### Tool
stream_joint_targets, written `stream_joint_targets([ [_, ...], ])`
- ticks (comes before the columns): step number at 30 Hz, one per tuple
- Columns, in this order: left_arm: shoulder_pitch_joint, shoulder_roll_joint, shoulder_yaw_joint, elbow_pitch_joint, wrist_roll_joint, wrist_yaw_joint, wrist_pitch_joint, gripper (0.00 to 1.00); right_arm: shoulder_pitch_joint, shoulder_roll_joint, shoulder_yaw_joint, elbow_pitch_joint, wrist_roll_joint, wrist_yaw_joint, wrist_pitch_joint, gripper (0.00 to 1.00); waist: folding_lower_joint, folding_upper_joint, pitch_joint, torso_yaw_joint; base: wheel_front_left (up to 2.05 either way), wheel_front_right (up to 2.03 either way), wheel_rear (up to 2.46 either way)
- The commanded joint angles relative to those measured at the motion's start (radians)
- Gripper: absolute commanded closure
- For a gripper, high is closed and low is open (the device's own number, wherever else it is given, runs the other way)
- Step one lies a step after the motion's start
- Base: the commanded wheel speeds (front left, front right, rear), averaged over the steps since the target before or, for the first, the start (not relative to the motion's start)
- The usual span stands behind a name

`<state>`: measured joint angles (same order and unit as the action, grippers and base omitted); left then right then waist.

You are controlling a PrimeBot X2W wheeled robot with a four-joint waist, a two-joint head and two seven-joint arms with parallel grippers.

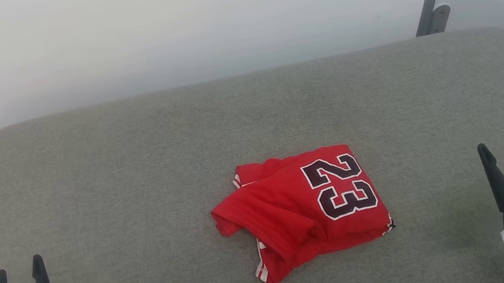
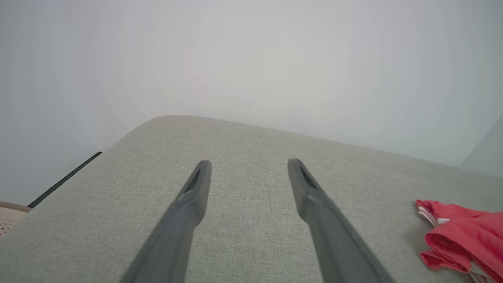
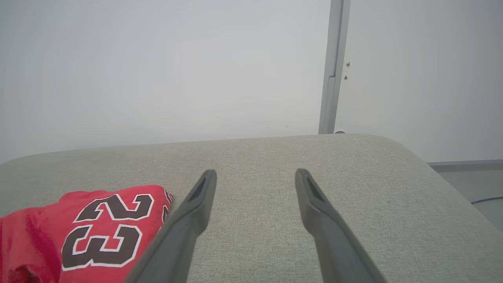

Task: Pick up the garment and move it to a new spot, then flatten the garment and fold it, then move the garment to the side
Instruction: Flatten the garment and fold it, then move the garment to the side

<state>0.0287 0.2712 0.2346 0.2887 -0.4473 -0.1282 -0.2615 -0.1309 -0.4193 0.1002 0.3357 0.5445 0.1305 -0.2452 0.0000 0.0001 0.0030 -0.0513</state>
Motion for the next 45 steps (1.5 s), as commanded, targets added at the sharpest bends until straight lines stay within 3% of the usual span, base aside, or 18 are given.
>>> stream_joint_targets([
  [1, 0.008, -0.003, 0.005, -0.005, 0.006, -0.003, -0.004, 0.00, 0.007, 0.003, 0.000, -0.001, -0.002, 0.000, -0.002, 0.00, 0.0000, -0.0001, -0.001, 0.004, 0.00, 0.00, 0.00],
  [10, 0.003, -0.013, -0.011, -0.009, 0.011, -0.003, -0.004, 0.00, 0.012, 0.021, 0.017, 0.003, 0.025, 0.000, 0.044, 0.00, 0.0000, -0.0001, -0.004, 0.038, 0.00, 0.00, 0.00],
  [27, -0.017, -0.044, -0.058, -0.020, 0.009, -0.003, -0.004, 0.00, -0.103, -0.046, 0.209, 0.025, 0.147, 0.000, 0.320, 0.00, 0.0000, -0.0001, 0.056, 0.171, 0.00, 0.00, 0.00],
  [39, -0.066, -0.076, -0.098, -0.015, 0.015, -0.003, -0.004, 0.00, -0.202, -0.131, 0.257, 0.028, 0.208, 0.000, 0.644, 0.00, 0.0000, -0.0001, 0.146, 0.261, 0.00, 0.00, 0.00],
  [45, -0.098, -0.090, -0.120, -0.010, 0.017, -0.003, -0.004, 0.00, -0.232, -0.139, 0.248, 0.021, 0.240, 0.000, 0.820, 0.00, 0.0000, -0.0001, 0.195, 0.288, 0.00, 0.00, 0.00],
])
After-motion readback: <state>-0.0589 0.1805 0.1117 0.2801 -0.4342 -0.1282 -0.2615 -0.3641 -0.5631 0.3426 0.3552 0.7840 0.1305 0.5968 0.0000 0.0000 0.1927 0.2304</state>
